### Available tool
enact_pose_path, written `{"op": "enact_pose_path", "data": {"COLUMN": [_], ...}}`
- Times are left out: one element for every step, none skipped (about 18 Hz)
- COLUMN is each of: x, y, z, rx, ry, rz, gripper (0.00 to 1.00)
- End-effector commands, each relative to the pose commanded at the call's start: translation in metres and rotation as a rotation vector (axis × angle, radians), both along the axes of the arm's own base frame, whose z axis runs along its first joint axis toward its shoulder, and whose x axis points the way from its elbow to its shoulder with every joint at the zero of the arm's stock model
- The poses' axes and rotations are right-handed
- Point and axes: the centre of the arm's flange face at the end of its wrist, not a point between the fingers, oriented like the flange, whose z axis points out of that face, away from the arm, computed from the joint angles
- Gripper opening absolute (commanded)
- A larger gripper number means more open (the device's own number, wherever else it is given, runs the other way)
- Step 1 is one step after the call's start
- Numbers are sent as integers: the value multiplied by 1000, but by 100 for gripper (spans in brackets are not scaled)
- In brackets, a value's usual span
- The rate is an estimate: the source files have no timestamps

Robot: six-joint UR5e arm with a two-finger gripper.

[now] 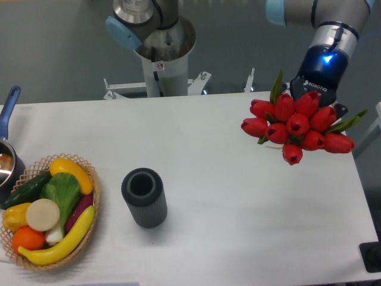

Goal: Insert the flowers into the vase
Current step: 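Hold the red tulip bunch in the gripper and begin moving it toward the vase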

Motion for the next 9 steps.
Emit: {"op": "enact_pose_path", "data": {"x": [0, 1, 0, 0, 0, 0, 0, 0, 2], "y": [0, 1, 0, 0, 0, 0, 0, 0, 1], "z": [-1, -1, 0, 1, -1, -1, -1, -1, -2], "rx": [0, 0, 0, 1, 0, 0, 0, 0, -1], "ry": [0, 0, 3, 3, 0, -1, -4, -4, -6], "rz": [-1, -2, -1, 0, 0, 0, 1, 1, -2], "gripper": [37, 37, 37, 37, 37, 37, 37, 37, 37]}}
